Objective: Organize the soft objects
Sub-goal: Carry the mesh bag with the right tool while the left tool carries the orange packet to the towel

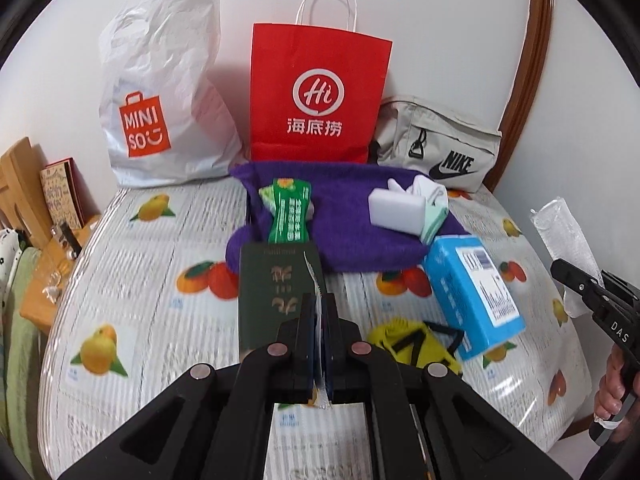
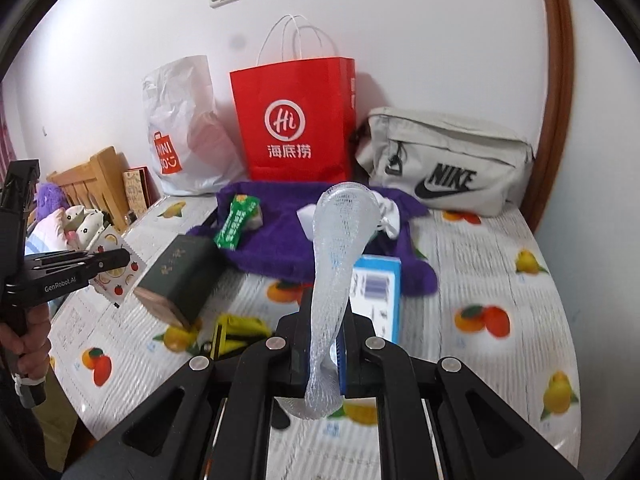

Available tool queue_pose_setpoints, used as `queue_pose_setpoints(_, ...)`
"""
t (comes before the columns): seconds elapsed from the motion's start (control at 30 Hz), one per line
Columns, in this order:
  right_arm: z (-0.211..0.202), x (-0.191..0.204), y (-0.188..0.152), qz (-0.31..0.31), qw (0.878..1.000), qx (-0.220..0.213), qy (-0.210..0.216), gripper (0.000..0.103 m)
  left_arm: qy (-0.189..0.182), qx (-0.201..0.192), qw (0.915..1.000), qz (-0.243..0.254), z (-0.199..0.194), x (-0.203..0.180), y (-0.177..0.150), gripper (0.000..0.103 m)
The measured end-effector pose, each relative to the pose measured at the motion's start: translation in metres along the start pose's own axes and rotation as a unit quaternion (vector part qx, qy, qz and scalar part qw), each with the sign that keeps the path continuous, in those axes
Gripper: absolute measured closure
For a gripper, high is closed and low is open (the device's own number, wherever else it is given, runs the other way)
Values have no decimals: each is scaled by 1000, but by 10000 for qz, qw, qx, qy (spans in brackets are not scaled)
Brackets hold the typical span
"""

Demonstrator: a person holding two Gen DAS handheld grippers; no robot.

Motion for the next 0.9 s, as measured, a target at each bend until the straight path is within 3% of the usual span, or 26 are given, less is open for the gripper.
queue_pose_setpoints(0.9, 126, -19, 77, -79, 9989, 452, 109, 94, -110, 163, 9998, 10, 91, 5, 79, 99)
Point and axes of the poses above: each gripper's, at about its wrist camera, not at the fingertips, and z roughly the way its jaws point, x to its left, y to its top, the point moved 6 cm from there along z, roughly the way its jaws point, and after that the axes turned 8 degrees about z, right-handed, at the moved point
